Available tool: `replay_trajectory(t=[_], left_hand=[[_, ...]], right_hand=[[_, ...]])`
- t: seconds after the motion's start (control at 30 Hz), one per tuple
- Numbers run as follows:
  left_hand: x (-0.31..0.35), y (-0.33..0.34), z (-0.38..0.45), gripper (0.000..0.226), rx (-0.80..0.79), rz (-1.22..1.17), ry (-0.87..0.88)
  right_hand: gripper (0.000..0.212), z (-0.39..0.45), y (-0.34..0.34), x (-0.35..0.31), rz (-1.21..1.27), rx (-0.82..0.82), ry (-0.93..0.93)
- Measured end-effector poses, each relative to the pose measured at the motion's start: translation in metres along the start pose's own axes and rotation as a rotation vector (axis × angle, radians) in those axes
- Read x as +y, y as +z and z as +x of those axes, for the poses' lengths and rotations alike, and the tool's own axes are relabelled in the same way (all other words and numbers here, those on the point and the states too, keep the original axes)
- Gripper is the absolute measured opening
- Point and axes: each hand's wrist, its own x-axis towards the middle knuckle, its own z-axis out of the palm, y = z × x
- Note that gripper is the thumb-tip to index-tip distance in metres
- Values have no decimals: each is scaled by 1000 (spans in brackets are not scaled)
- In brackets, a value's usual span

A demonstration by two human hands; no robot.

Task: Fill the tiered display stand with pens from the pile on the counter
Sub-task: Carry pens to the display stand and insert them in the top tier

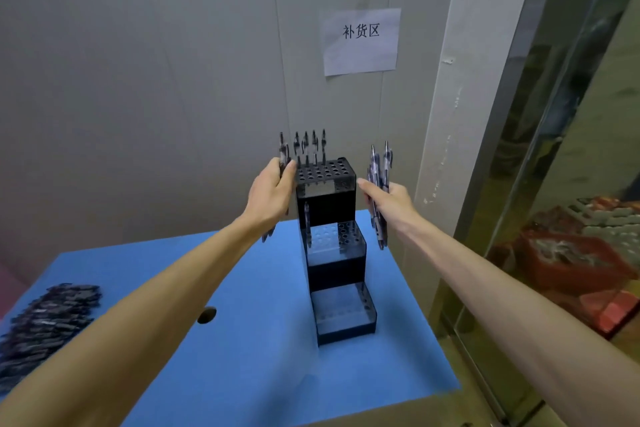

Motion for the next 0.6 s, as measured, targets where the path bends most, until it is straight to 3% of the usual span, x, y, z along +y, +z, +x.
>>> replay_trajectory(t=[0.2, 0.33, 0.47, 0.6], left_hand=[[16, 16, 55, 47, 75, -21, 91], [17, 21, 96, 40, -2, -94, 108], [19, 28, 129, 39, -105, -178, 105], [20, 37, 147, 29, -113, -257, 114]], right_hand=[[34, 58, -2, -23, -37, 79, -45], [44, 103, -3, -41, -154, 80, -77], [35, 138, 2, -53, -180, 58, -102], [33, 164, 6, -62, -123, 10, -71]])
